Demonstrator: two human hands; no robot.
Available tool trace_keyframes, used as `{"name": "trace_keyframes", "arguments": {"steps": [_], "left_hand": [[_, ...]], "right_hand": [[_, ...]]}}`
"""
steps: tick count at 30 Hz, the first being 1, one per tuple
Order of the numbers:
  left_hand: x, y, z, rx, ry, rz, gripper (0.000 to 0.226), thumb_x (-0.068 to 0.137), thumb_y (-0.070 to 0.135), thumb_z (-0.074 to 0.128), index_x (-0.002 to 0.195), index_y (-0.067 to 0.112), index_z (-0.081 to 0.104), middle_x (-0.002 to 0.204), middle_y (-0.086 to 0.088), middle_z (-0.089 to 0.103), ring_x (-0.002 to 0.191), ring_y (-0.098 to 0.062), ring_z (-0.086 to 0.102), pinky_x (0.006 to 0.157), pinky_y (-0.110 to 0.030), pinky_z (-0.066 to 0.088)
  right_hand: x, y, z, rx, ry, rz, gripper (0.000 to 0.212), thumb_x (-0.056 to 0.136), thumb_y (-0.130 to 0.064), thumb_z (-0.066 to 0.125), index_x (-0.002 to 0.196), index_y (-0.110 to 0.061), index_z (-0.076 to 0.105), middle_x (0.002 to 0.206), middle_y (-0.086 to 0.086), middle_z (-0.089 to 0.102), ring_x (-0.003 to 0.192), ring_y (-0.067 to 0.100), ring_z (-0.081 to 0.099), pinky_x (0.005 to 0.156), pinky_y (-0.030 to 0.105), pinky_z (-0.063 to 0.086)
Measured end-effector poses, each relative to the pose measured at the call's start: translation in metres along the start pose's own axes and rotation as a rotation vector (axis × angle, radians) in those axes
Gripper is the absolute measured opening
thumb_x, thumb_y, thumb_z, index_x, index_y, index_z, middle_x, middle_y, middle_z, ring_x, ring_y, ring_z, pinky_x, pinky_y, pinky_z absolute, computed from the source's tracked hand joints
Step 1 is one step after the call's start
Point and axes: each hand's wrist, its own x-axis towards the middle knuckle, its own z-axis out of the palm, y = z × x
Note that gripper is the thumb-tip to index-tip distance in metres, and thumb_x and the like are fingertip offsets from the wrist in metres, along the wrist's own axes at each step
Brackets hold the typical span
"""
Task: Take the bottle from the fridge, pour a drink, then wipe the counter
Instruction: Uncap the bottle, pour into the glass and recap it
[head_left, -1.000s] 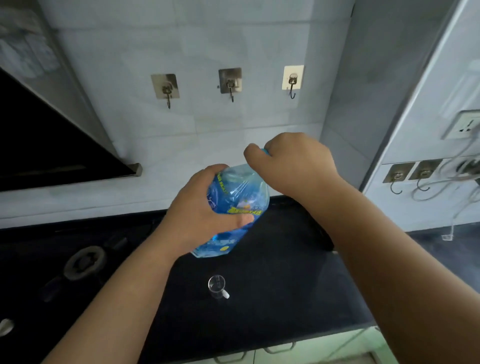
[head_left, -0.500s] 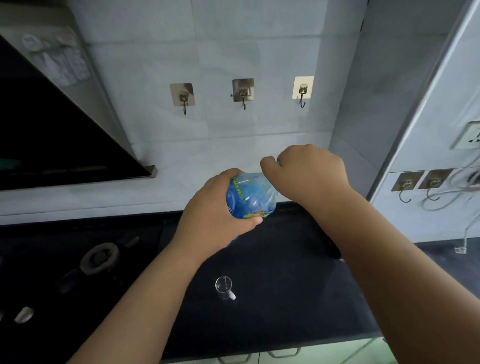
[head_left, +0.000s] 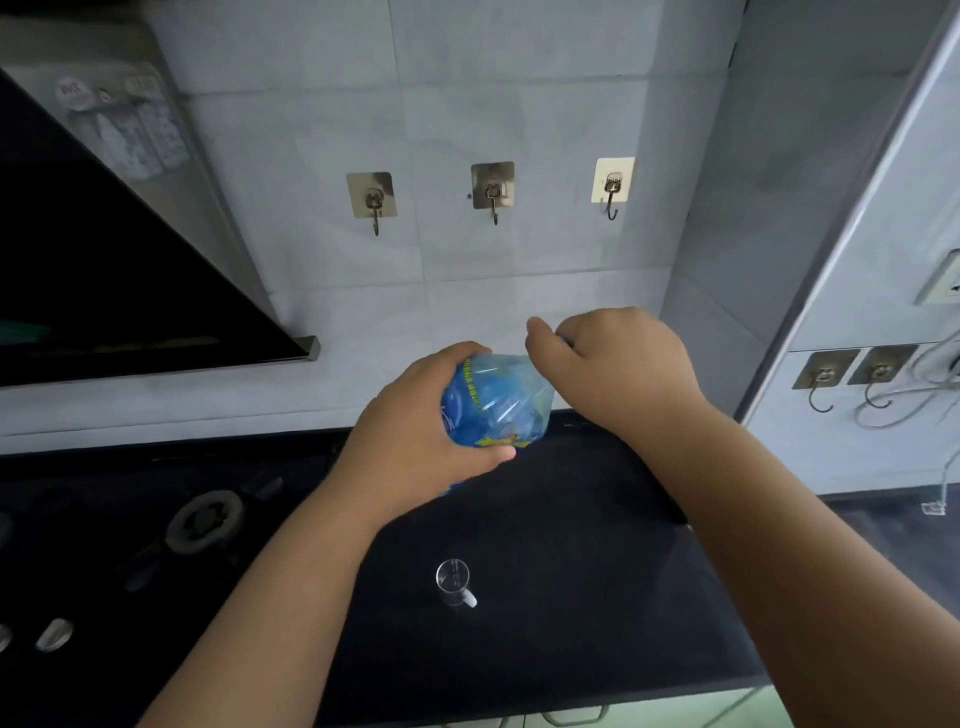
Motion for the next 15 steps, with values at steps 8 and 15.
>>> {"name": "trace_keyframes", "arguments": {"steps": [8,15], "left_hand": [[0.007,-0.008,-0.008,0.058,-0.063,-0.008,0.085,0.064,0.049,0.095,0.134,0.050,0.047,0.123,0.028,0.058,0.112,0.001,0.061,0.098,-0.030,0.052],[0.007,-0.020,-0.015,-0.166,-0.195,-0.014,0.084,0.064,0.032,0.100,0.134,0.042,0.055,0.125,0.018,0.066,0.115,-0.003,0.065,0.100,-0.036,0.056]], "right_hand": [[-0.004,-0.006,0.007,-0.070,0.075,-0.041,0.061,0.101,-0.058,0.034,0.062,-0.013,0.044,0.056,0.001,0.047,0.056,0.029,0.051,0.051,0.030,0.033],[-0.003,0.007,0.015,0.048,0.211,-0.496,0.062,0.105,-0.051,0.034,0.065,-0.009,0.053,0.057,0.004,0.048,0.056,0.029,0.048,0.051,0.035,0.035]]}}
